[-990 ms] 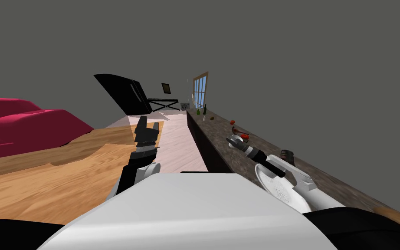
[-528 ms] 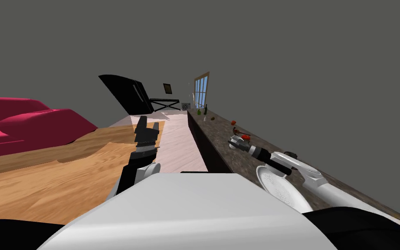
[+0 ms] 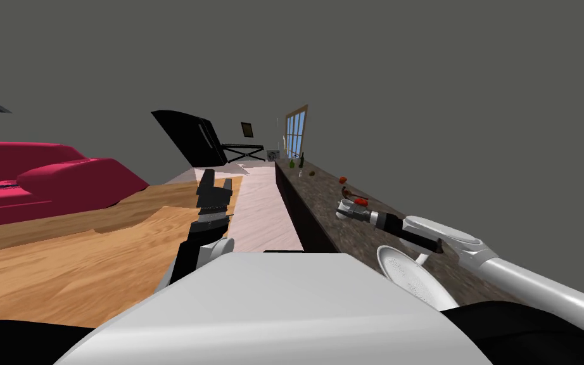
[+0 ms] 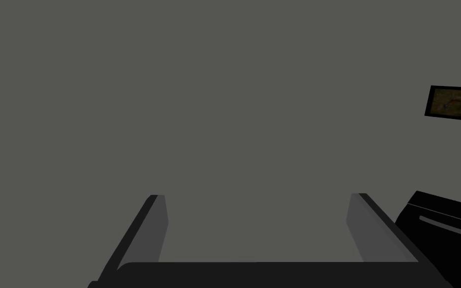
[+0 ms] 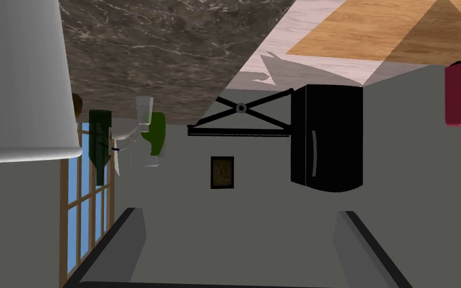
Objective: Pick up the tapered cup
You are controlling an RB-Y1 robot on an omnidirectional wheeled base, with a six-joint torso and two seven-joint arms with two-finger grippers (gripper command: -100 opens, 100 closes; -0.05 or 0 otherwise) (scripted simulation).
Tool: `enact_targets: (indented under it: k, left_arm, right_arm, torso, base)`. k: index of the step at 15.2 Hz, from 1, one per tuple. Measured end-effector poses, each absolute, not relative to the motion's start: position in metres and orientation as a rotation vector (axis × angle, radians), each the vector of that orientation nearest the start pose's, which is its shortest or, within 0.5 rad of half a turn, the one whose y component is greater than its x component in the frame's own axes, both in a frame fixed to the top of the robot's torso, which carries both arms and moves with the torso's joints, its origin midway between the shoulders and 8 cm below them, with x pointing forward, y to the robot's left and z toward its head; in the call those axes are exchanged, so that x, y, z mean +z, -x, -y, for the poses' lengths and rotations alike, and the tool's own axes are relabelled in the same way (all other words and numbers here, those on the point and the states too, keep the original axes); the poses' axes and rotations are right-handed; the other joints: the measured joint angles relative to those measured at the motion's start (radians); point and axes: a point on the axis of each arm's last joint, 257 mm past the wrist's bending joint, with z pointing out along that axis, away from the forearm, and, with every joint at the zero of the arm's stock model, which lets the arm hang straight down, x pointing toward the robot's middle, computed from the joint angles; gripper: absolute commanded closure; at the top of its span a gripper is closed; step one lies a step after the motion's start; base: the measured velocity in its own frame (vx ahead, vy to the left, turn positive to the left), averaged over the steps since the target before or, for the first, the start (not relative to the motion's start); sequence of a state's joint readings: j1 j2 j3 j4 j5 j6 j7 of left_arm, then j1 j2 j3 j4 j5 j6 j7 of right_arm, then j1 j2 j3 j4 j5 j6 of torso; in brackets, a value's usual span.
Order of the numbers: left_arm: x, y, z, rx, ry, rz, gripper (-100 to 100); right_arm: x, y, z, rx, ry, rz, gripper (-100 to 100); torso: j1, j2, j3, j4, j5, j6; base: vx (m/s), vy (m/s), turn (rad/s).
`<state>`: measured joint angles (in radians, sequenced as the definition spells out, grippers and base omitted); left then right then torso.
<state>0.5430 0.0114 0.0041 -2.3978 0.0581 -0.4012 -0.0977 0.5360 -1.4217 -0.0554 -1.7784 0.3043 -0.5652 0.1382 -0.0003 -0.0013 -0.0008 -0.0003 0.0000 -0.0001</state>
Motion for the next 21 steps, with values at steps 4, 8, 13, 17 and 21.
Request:
enact_targets:
  k: [4, 8, 13, 17, 21]
  left_arm:
    - [0.045, -0.332, -0.287, -1.229, 0.662, -0.627, 0]
    - [0.045, -0.332, -0.287, -1.229, 0.662, -0.627, 0]
    - [0.045, -0.332, -0.287, -1.229, 0.662, -0.627, 0]
    - [0.045, -0.332, -0.287, -1.229, 0.662, -0.627, 0]
    - [0.045, -0.332, -0.287, -1.229, 0.662, -0.627, 0]
  right_arm:
    - [-0.176, -0.379, 0.396, 0.345, 0.725, -1.964, -100]
    - [-0.181, -0.373, 0.413, 0.282, 0.827, -2.023, -100]
    - [-0.19, -0.365, 0.437, 0.201, 0.961, -2.101, -100]
    - [-0.195, -0.356, 0.458, 0.143, 1.064, -2.163, -100]
    - [-0.199, -0.347, 0.474, 0.092, 1.172, -2.221, -100]
  torso:
    - [0.0, 0.0, 0.0, 0.0, 0.0, 0.0]
    - [0.001, 0.0, 0.0, 0.0, 0.0, 0.0]
    - [0.001, -0.001, 0.0, 0.0, 0.0, 0.0]
    - [0.002, 0.0, 0.0, 0.0, 0.0, 0.0]
    - [0.002, 0.0, 0.0, 0.0, 0.0, 0.0]
  base:
    - [0.01, -0.003, 0.045]
    - [0.01, 0.0, 0.037]
    - [0.012, 0.005, 0.052]
    - [0.012, 0.012, 0.056]
    - [0.01, 0.014, 0.032]
